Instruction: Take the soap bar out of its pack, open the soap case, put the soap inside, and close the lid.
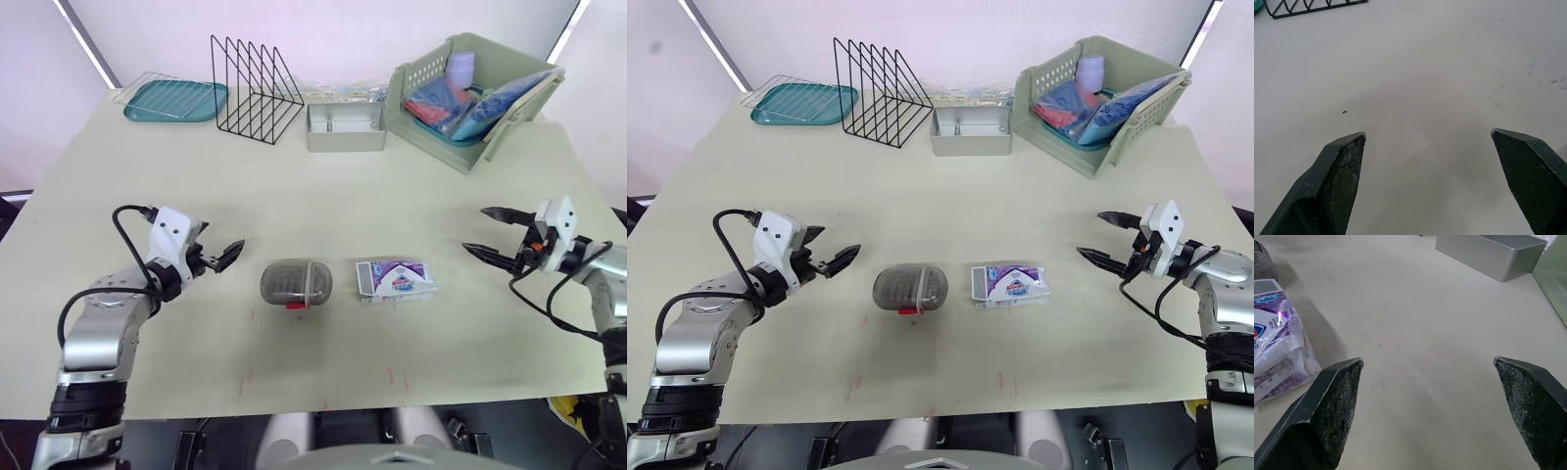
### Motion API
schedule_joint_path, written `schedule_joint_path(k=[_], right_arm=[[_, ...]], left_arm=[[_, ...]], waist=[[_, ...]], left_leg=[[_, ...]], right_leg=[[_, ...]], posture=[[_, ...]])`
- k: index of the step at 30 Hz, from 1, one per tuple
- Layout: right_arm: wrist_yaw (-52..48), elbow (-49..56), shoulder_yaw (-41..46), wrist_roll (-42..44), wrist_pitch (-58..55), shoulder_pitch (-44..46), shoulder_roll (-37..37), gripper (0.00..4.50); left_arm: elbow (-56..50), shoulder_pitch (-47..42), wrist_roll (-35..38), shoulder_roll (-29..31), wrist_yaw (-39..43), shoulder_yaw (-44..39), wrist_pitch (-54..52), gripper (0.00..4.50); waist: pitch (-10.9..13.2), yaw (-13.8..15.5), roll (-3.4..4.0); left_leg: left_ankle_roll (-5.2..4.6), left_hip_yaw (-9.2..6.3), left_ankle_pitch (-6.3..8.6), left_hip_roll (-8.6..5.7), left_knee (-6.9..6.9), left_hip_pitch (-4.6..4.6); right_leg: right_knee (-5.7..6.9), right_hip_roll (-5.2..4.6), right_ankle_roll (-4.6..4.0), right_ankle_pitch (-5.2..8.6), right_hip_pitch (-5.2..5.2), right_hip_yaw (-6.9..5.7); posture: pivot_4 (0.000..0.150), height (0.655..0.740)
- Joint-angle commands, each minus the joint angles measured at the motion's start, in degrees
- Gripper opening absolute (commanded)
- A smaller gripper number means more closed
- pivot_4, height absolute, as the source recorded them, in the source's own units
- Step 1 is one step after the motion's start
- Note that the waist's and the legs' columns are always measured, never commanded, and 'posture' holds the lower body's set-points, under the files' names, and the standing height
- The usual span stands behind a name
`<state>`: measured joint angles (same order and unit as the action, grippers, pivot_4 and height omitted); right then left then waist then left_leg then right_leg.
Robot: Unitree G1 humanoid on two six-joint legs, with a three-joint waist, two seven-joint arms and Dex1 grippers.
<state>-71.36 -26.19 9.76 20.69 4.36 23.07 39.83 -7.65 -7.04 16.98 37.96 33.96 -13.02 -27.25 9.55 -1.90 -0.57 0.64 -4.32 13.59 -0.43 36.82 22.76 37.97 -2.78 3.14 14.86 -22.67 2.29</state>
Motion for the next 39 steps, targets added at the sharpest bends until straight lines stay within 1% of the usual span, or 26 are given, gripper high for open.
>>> schedule_joint_path(k=[1,12,18,23,25,28,30,33,37,39], right_arm=[[0.0,0.1,0.5,0.4,0.9,1.7,0.2,4.5],[0.0,-3.3,0.5,-0.3,1.8,3.4,-0.3,4.5],[-3.4,-2.6,-1.5,-0.1,-0.2,6.8,0.3,4.5],[-10.3,2.7,-5.8,-0.1,-4.1,8.4,2.6,4.5],[-14.1,6.7,-8.9,-0.4,-6.6,7.7,4.3,4.5],[-18.2,10.5,-12.7,-1.2,-8.9,6.4,6.4,4.5],[-18.6,12.6,-14.6,-2.1,-9.9,5.2,6.7,4.5],[-18.1,13.0,-17.0,-4.6,-7.9,3.8,6.0,4.5],[-15.9,13.2,-18.1,-5.6,-7.6,4.1,3.8,4.5],[-15.0,12.8,-18.4,-6.2,-7.2,4.5,2.8,4.5]], left_arm=[[-1.4,-1.0,0.2,0.2,-0.3,-1.4,0.8,4.42],[-0.7,-1.6,0.8,-1.1,-0.4,-2.1,2.9,4.42],[-0.4,-2.5,2.8,-1.7,0.3,-3.2,3.2,4.42],[-3.0,-1.0,6.3,-1.7,7.1,-3.2,8.3,4.42],[-6.5,2.3,9.2,-0.7,13.1,-2.4,9.6,4.42],[-10.6,7.1,11.8,1.0,18.4,-2.4,9.7,4.42],[-12.6,11.5,11.7,2.9,22.0,-2.7,11.1,4.42],[-13.9,16.2,10.1,5.5,26.1,-2.4,14.0,4.42],[-13.0,17.8,9.7,7.2,27.4,-3.8,15.7,4.42],[-11.6,18.2,8.4,8.1,27.9,-4.2,17.5,4.42]], waist=[[0.0,0.0,0.0],[0.0,0.0,0.0],[0.0,-0.2,0.0],[0.0,-0.2,0.0],[0.0,-0.2,0.01],[0.0,-0.2,0.01],[0.0,-0.2,0.01],[0.0,-0.3,0.01],[0.0,-0.1,0.04],[0.1,-0.1,0.04]], left_leg=[[0.0,0.0,0.0,0.0,0.0,0.0],[0.0,0.01,0.0,-0.01,0.01,0.0],[0.0,0.01,0.0,0.0,0.01,0.0],[0.0,0.02,0.0,0.0,0.01,0.0],[0.0,0.02,0.0,0.02,0.01,0.02],[-0.01,0.02,0.01,0.1,0.01,0.02],[-0.01,0.02,0.01,0.14,0.02,0.01],[-0.01,0.05,0.02,0.16,0.01,-0.02],[-0.01,0.05,0.02,0.16,0.01,-0.01],[-0.01,0.04,0.02,0.15,0.01,-0.01]], right_leg=[[0.0,0.0,0.0,0.0,0.0,0.0],[0.0,0.0,0.0,0.0,0.0,0.01],[0.01,0.02,0.0,0.0,-0.01,0.01],[-0.01,0.0,0.0,0.0,-0.01,0.01],[-0.02,-0.02,0.0,0.0,-0.01,0.02],[-0.04,-0.06,0.0,0.0,-0.01,0.04],[-0.02,-0.04,0.0,0.0,-0.01,0.02],[-0.03,0.0,-0.01,0.01,-0.01,0.03],[-0.03,0.01,-0.01,0.01,-0.01,0.0],[-0.02,0.01,-0.01,0.01,-0.01,-0.02]], posture=[[0.15,0.74],[0.15,0.74],[0.15,0.74],[0.15,0.74],[0.15,0.74],[0.15,0.74],[0.15,0.74],[0.15,0.74],[0.15,0.74],[0.15,0.74]])
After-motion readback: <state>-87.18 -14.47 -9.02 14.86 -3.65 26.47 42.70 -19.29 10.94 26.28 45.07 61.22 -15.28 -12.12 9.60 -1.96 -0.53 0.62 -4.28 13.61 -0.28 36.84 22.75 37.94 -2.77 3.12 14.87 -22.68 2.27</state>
